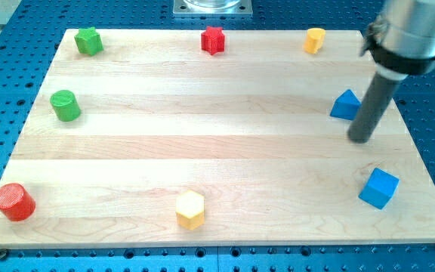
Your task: Push the blue triangle below the yellow heart
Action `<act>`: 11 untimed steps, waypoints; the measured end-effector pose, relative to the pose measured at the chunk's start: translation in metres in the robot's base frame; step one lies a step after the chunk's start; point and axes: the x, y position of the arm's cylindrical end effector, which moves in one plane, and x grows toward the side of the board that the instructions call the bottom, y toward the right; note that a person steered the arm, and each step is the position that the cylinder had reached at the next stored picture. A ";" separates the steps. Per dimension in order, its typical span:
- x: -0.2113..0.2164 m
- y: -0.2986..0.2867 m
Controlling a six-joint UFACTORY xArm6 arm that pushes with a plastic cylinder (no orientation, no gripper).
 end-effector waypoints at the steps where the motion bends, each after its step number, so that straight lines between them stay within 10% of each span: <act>1: -0.064 -0.008; 3: -0.045 0.042; 7: -0.033 -0.114; 11: -0.098 0.011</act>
